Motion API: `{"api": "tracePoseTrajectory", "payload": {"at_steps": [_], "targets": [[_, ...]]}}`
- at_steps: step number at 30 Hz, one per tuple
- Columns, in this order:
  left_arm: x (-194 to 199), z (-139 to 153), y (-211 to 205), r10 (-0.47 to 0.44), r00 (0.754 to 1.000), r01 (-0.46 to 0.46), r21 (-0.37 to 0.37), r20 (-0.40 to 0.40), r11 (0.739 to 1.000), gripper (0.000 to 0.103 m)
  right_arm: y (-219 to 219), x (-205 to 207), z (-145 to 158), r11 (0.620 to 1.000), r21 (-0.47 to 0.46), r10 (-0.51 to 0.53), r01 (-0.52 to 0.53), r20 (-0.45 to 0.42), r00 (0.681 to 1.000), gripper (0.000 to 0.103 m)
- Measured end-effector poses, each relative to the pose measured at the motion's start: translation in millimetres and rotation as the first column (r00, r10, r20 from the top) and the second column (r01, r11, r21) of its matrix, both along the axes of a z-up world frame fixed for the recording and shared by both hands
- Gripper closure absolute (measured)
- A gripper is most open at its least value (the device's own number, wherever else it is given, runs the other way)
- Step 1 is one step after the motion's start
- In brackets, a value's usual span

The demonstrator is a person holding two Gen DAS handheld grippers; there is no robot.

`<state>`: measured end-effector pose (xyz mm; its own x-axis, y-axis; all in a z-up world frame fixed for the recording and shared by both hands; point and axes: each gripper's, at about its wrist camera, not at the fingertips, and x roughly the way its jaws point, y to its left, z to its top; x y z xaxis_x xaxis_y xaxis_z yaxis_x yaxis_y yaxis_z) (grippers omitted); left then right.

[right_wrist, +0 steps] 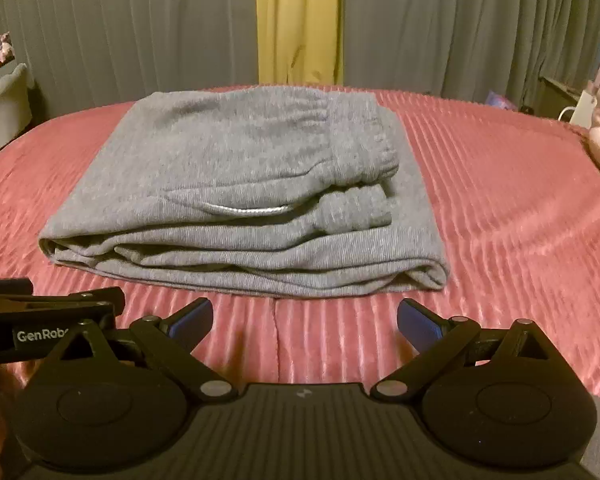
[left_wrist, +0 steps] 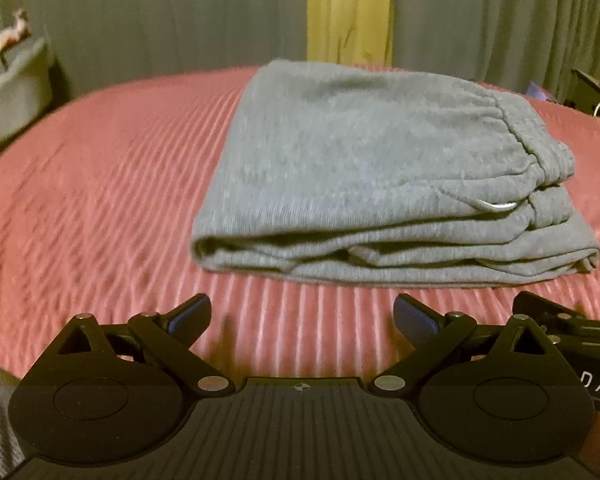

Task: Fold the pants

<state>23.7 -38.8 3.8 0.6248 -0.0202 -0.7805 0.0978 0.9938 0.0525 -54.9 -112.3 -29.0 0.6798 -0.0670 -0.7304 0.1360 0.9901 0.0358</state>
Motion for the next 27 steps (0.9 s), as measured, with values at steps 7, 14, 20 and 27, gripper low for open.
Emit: {"api": "tracePoseTrajectory", "payload": {"at_steps": [7, 14, 20, 27], "targets": [[13, -5, -1, -0.011, 1.000, 0.011, -0.012, 0.002, 1.000, 0.002, -8, 8, -1, 0.998, 0.033, -0.053, 0.052, 0.032, 0.998, 0.004], [21, -14, -11, -0.045, 0.999, 0.045, 0.025, -0.003, 0.999, 0.002, -10, 19, -12, 0.998, 0.006, -0.067, 0.067, 0.026, 0.997, 0.004], [21, -13, -2, -0.028, 0.999, 0.027, -0.054, -0.029, 0.998, 0.002, -19, 18, -14, 0.994, 0.043, -0.100, 0.098, 0.032, 0.995, 0.004], [20, -13, 6, 0.006, 0.999, -0.011, -0.088, -0.053, 0.996, 0.002, -16, 13, -12, 0.996, 0.017, -0.091, 0.090, 0.056, 0.994, 0.004]]}}
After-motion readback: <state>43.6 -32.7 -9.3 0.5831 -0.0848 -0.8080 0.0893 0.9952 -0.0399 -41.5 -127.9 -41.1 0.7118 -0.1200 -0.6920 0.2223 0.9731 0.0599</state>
